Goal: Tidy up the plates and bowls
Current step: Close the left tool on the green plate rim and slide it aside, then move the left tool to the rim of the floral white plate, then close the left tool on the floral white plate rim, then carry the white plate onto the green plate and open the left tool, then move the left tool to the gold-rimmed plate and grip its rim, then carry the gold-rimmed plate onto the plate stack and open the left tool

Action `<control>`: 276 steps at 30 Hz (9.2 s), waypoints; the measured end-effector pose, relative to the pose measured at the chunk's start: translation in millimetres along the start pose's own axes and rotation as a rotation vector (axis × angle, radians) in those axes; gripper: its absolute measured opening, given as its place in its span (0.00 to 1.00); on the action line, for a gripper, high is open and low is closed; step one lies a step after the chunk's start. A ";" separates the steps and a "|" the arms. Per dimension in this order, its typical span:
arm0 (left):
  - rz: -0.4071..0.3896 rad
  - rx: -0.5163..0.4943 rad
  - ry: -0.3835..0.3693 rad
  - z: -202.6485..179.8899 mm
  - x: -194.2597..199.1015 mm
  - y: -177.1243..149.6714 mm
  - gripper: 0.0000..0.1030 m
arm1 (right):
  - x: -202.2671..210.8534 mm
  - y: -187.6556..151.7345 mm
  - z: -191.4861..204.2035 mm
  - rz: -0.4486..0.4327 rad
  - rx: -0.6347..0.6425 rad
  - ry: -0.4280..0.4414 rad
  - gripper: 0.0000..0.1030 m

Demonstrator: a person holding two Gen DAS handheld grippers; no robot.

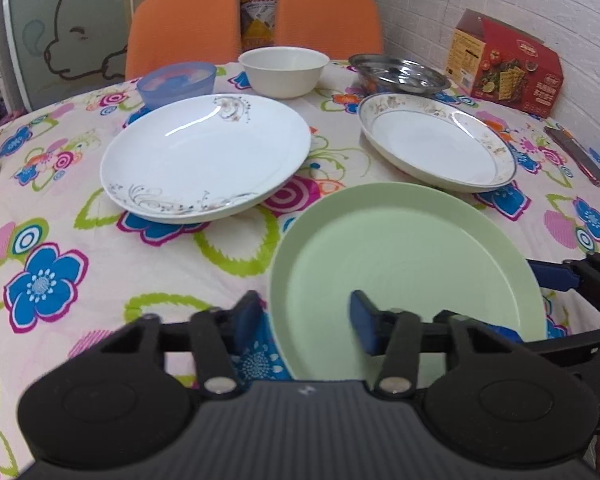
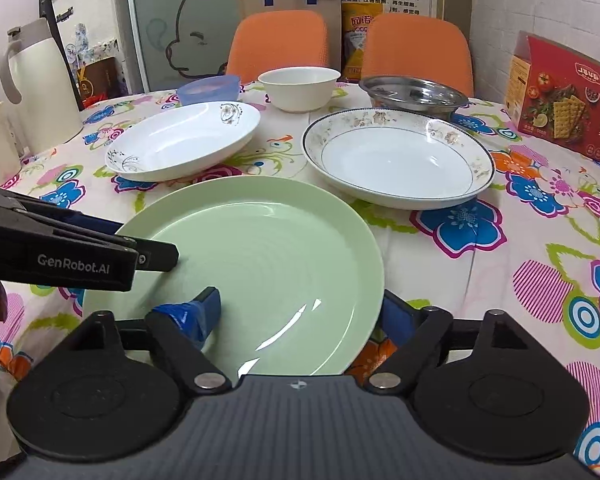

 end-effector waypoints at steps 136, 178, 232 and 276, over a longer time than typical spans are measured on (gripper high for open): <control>0.021 0.156 0.105 148.4 -80.4 94.8 0.80 | -143.7 113.0 59.9 0.013 0.090 0.162 0.70; -0.059 0.163 0.094 109.5 66.6 -25.7 0.37 | -14.1 33.9 105.7 -0.038 0.070 0.221 0.60; -0.170 0.115 0.071 69.2 79.3 18.1 0.97 | 27.8 38.5 -26.6 -0.134 -0.075 -0.038 0.64; 0.078 -0.025 -0.076 -40.8 -96.6 132.7 0.24 | -64.2 76.7 -87.9 -0.082 -0.093 -0.104 0.62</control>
Point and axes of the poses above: each gripper's, at about its wrist camera, not at the fingertips, and x roughly against the way its jaws point, z to its left, y to its top, the point moved 2 cm from there along -x, roughly the way its jaws point, and after that the axes turned 1 degree about -z, right-handed, at the moved point
